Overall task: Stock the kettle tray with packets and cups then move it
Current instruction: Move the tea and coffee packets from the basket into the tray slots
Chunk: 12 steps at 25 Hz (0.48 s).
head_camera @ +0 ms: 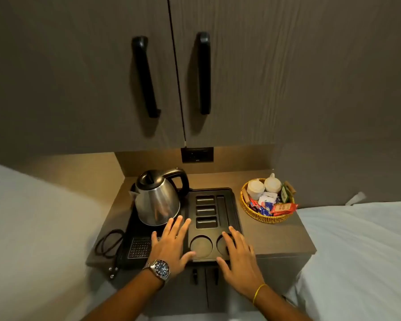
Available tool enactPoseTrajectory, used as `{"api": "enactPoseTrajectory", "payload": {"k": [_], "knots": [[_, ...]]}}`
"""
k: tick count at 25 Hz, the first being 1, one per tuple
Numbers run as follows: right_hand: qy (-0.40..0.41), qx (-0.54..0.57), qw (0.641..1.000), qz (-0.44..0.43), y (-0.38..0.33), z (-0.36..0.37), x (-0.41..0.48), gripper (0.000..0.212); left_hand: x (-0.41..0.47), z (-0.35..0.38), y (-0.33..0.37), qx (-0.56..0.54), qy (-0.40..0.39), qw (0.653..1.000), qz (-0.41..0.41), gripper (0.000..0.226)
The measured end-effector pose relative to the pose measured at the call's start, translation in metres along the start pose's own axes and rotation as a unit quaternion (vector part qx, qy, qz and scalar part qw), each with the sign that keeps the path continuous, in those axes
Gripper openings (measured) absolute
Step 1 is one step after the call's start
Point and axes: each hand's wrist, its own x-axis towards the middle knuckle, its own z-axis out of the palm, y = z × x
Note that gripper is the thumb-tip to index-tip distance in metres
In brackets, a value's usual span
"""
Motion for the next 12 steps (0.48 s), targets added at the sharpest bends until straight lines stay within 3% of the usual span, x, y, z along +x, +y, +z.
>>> {"api": "enactPoseTrajectory", "payload": {"k": [1, 3, 6, 7, 9, 12], "knots": [[-0.016, 0.012, 1.0, 0.007, 0.004, 0.003, -0.001, 0.075, 0.004, 0.009, -0.004, -0.005, -0.038, 0.999, -0.018, 0.1], [-0.005, 0.05, 0.999, -0.004, 0.013, 0.005, 0.0, 0.068, 0.004, 0.022, -0.013, -0.004, -0.036, 0.999, -0.034, 0.094], [0.096, 0.097, 0.991, 0.007, 0.038, -0.013, 0.016, 0.05, 0.004, 0.033, -0.018, 0.048, -0.071, 0.996, -0.031, 0.096], [0.147, 0.1, 0.983, 0.051, 0.049, -0.025, 0.028, 0.046, 0.003, 0.036, -0.018, 0.06, -0.058, 0.996, -0.026, 0.096], [0.227, 0.118, 0.94, 0.223, 0.074, -0.055, 0.053, 0.048, 0.005, 0.039, -0.019, 0.069, -0.035, 0.997, -0.003, 0.101], [0.304, 0.166, 0.83, 0.438, 0.105, -0.099, 0.086, 0.057, 0.007, 0.036, -0.016, 0.077, 0.005, 0.997, 0.009, 0.106]]}}
